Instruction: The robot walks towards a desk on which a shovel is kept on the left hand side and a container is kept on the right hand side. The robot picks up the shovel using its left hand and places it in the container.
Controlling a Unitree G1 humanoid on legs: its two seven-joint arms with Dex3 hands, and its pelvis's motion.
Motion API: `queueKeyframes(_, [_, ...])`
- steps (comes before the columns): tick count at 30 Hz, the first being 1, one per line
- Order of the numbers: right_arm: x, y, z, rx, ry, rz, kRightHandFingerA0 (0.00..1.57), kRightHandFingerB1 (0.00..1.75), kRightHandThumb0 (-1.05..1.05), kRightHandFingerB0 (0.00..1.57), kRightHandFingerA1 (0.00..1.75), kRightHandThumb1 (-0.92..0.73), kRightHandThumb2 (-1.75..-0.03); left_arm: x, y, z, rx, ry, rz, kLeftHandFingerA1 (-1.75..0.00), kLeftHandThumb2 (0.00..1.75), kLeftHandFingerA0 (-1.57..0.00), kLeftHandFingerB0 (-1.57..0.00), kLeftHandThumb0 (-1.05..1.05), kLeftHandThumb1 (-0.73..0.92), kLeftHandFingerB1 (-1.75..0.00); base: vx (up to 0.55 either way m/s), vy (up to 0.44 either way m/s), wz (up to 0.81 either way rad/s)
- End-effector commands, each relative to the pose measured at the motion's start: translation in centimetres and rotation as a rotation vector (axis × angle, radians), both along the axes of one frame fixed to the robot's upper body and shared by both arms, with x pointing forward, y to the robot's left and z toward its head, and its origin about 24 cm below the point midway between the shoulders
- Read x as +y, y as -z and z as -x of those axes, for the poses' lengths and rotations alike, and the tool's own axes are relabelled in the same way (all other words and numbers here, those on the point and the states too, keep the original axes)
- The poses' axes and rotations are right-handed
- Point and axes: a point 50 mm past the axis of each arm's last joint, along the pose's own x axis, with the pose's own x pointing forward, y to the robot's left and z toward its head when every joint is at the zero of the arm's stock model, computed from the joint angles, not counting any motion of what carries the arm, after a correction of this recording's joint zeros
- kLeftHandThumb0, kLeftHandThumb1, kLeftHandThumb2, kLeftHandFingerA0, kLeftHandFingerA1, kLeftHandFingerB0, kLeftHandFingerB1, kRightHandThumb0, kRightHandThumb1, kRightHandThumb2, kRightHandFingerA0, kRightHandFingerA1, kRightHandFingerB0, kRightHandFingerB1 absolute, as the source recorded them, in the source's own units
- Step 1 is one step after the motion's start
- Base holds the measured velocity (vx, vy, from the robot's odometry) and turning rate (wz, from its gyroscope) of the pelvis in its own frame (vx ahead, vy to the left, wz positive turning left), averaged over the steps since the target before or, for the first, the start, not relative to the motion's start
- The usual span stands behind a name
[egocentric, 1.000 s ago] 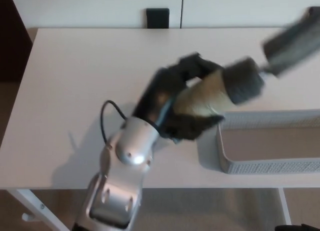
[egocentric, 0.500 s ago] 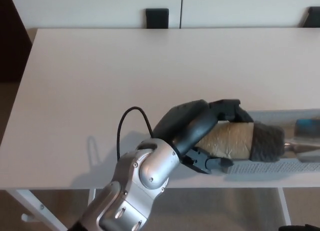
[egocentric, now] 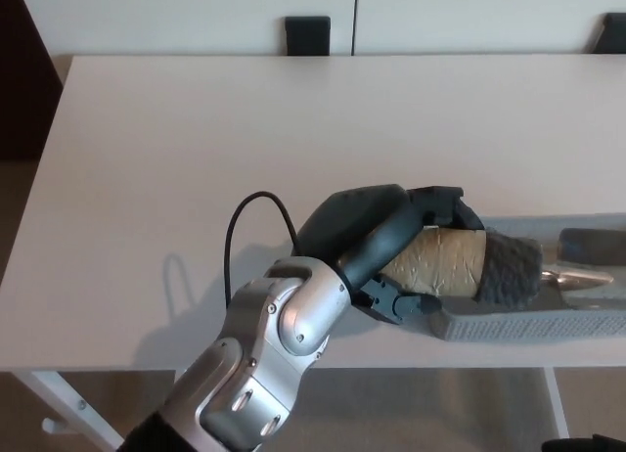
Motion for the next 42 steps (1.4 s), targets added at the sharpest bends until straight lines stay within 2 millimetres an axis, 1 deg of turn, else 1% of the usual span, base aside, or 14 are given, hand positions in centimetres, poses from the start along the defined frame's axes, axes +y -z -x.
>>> queueKeyframes(1, [-0.5,-0.2,0.5,-0.008,-0.018,0.030,0.80,0.44,-0.38,0.58,0.52,-0.59,-0.57,0.0,-0.6,0.1,-0.035,-0.015,0.023,-1.43,0.60,-0.95,-0.94,-0.33,0.67,-0.93,0.00,0.000,0.00])
queueKeyframes(8, [-0.6,-0.1,0.4,0.005,0.008,0.015,0.82,0.43,-0.38,0.60,0.51,-0.59,-0.57,-0.1,-0.5,0.3,-0.055,-0.034,-0.012,-1.35,0.61,-0.97,-0.98,-0.34,0.64,-0.79,0.00,0.000,0.00])
queueKeyframes(9, [-0.6,-0.1,0.2,-0.002,-0.006,0.023,0.83,0.44,-0.39,0.60,0.52,-0.59,-0.58,-0.2,-0.5,0.2,-0.069,-0.035,-0.031,-1.37,0.61,-0.95,-0.92,-0.35,0.65,-0.95,0.00,0.000,0.00])
queueKeyframes(11, [-0.6,-0.3,0.2,-0.011,-0.023,0.028,0.82,0.44,-0.37,0.60,0.52,-0.60,-0.58,-0.3,-0.5,0.3,-0.104,-0.035,-0.071,-1.34,0.61,-0.93,-0.92,-0.37,0.65,-0.95,0.00,0.000,0.00])
queueKeyframes(12, [-0.6,-0.3,0.2,-0.014,-0.029,0.033,0.81,0.44,-0.38,0.59,0.51,-0.60,-0.58,-0.3,-0.5,0.3,-0.117,-0.037,-0.085,-1.32,0.60,-0.95,-0.93,-0.37,0.64,-0.89,0.00,0.000,0.00])
queueKeyframes(14, [-0.5,-0.4,0.2,-0.019,-0.041,0.043,0.80,0.43,-0.40,0.59,0.51,-0.60,-0.57,-0.3,-0.4,0.3,-0.144,-0.048,-0.109,-1.27,0.60,-1.01,-0.98,-0.36,0.63,-0.57,0.00,0.000,0.00])
queueKeyframes(16, [-0.5,-0.5,0.1,-0.019,-0.048,0.049,0.80,0.43,-0.40,0.58,0.51,-0.60,-0.57,-0.4,-0.3,0.3,-0.179,-0.063,-0.156,-1.27,0.59,-1.02,-0.98,-0.40,0.61,-0.61,0.00,0.000,0.00])
queueKeyframes(18, [-0.6,-0.5,0.1,-0.018,-0.048,0.050,0.81,0.43,-0.41,0.58,0.51,-0.60,-0.57,-0.3,-0.1,0.2,-0.222,-0.063,-0.202,-1.40,0.62,-0.99,-0.88,-0.40,0.67,-1.01,0.00,0.000,0.00])
queueKeyframes(21, [-0.6,-0.5,0.0,-0.018,-0.057,0.058,0.82,0.43,-0.40,0.58,0.51,-0.60,-0.57,-0.2,0.3,0.0,-0.237,-0.072,-0.242,-1.39,0.61,-1.03,-0.90,-0.39,0.71,-0.81,0.00,0.000,0.00])
queueKeyframes(28, [-0.6,-0.4,0.1,-0.017,-0.057,0.058,0.79,0.43,-0.39,0.57,0.51,-0.60,-0.57,0.1,0.6,-0.2,-0.234,-0.100,-0.294,-1.41,0.64,-1.03,-0.96,-0.39,0.75,-0.85,0.00,0.000,0.00])
queueKeyframes(33, [-0.6,-0.4,0.1,-0.021,-0.064,0.060,0.81,0.43,-0.40,0.58,0.51,-0.61,-0.57,0.1,0.5,-0.2,-0.213,-0.125,-0.292,-1.37,0.66,-1.05,-0.91,-0.39,0.76,-0.61,0.00,0.000,0.00])
queueKeyframes(37, [-0.6,-0.3,0.2,-0.009,-0.034,0.040,0.80,0.44,-0.38,0.59,0.51,-0.60,-0.58,0.1,0.3,-0.2,-0.232,-0.143,-0.296,-1.33,0.66,-1.06,-0.94,-0.39,0.74,-0.84,0.00,0.000,0.00])
queueKeyframes(41, [-0.6,-0.3,0.3,-0.006,-0.026,0.031,0.80,0.44,-0.36,0.60,0.51,-0.60,-0.58,0.1,0.1,-0.2,-0.222,-0.161,-0.281,-1.29,0.64,-1.05,-0.91,-0.37,0.75,-0.69,0.00,0.000,0.00])
queueKeyframes(42, [-0.6,-0.3,0.2,-0.010,-0.033,0.032,0.80,0.44,-0.38,0.59,0.52,-0.60,-0.57,0.1,0.0,-0.2,-0.228,-0.175,-0.261,-1.30,0.68,-1.06,-0.96,-0.36,0.72,-0.87,0.00,0.000,0.00])
